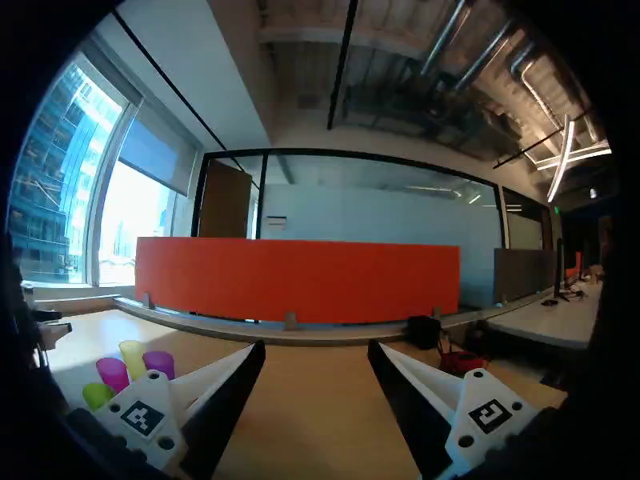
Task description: Pour water
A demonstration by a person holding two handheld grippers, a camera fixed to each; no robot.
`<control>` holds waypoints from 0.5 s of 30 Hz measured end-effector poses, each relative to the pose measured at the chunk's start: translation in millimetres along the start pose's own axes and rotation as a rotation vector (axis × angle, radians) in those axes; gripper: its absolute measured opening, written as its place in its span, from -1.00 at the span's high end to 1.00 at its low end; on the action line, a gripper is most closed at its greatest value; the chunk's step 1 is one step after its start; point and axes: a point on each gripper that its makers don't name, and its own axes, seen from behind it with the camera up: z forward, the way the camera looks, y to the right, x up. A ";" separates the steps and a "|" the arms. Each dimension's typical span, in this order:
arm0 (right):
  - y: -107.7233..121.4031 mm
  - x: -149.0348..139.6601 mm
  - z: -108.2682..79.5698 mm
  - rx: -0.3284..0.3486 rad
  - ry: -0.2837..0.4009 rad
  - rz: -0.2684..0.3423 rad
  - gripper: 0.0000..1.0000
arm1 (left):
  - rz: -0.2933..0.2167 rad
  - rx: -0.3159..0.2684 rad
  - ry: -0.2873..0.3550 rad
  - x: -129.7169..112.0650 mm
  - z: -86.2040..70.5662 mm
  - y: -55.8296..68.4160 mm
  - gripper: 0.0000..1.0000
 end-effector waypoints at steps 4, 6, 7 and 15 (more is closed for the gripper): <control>-2.9 -13.8 3.7 0.007 -0.009 0.015 -0.98 | 0.000 0.000 0.000 -0.1 -0.5 -0.1 -0.96; -5.0 -21.8 5.3 0.011 -0.016 0.022 -0.98 | 0.001 0.000 0.000 -0.1 -0.4 0.0 -0.96; -5.9 -25.5 6.1 0.013 -0.019 0.022 -0.98 | 0.000 0.000 0.000 -0.1 -0.3 -0.1 -0.96; -5.3 -51.8 9.3 0.020 -0.036 0.019 -0.98 | 0.001 0.000 0.000 -0.1 -0.5 -0.4 -0.96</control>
